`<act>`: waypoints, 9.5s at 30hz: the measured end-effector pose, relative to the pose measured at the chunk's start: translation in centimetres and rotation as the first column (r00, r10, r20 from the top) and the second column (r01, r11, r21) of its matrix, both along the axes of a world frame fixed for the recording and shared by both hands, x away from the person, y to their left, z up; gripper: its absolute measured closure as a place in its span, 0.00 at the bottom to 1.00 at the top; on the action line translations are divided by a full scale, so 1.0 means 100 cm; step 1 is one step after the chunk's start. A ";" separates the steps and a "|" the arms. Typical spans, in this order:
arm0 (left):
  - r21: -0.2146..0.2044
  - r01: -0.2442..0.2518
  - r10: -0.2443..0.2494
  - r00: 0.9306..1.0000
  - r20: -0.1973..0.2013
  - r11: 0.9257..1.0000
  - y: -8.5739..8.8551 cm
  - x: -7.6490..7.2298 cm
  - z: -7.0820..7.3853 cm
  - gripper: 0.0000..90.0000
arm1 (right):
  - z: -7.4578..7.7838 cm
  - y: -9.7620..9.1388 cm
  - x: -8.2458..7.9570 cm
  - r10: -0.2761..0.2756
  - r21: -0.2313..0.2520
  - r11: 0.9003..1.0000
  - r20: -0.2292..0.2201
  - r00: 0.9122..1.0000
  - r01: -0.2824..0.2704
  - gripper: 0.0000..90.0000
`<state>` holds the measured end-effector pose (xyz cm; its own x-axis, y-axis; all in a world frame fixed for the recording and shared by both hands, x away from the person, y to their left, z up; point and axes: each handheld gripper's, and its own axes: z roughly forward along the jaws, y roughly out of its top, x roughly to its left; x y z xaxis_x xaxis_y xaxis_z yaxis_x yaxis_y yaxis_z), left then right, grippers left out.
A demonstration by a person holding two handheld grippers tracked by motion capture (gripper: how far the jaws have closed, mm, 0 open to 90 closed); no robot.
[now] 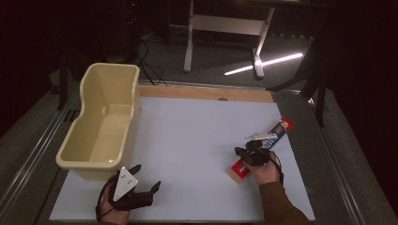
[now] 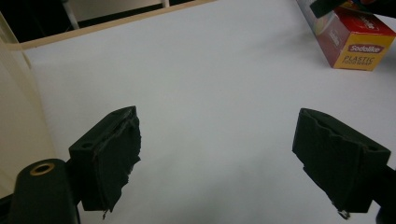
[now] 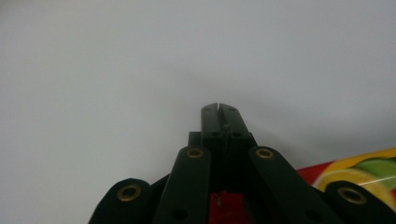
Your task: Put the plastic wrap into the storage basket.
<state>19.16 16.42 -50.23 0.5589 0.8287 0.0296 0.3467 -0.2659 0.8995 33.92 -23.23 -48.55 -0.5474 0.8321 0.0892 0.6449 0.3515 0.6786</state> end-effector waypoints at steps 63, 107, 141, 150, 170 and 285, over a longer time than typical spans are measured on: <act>0.002 0.015 -0.015 1.000 -0.009 1.000 -0.004 0.001 -0.002 0.17 | -0.011 -0.100 0.021 -0.529 -0.192 0.841 -0.089 0.844 0.507 0.20; 0.002 0.018 -0.018 1.000 -0.016 1.000 -0.005 0.002 -0.003 0.17 | 0.001 -0.058 0.062 -0.323 -0.330 0.929 -0.500 0.804 0.168 0.45; -0.002 0.013 -0.013 1.000 -0.011 1.000 -0.004 0.001 -0.002 0.17 | 0.030 0.013 0.058 -0.051 -0.005 0.998 -0.516 0.855 0.057 0.47; -0.003 0.011 -0.011 1.000 -0.010 1.000 -0.004 0.001 -0.002 0.17 | 0.037 0.037 0.059 0.023 0.105 0.994 -0.502 0.864 0.034 0.47; 0.004 0.032 -0.031 0.999 -0.015 0.999 -0.009 0.001 -0.004 0.17 | 0.055 0.074 0.073 0.125 0.348 0.936 -0.462 0.878 0.050 0.47; -0.051 0.038 -0.037 0.999 0.019 0.998 -0.008 -0.007 0.000 0.17 | 0.114 0.323 0.093 0.239 0.676 0.706 -0.507 0.828 0.210 0.46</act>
<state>18.47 15.66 -50.23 0.5893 0.8079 -0.0014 0.3205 -0.2322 0.9184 43.18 9.11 -37.11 -0.2324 0.3970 0.8879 0.9606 -0.0495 0.2736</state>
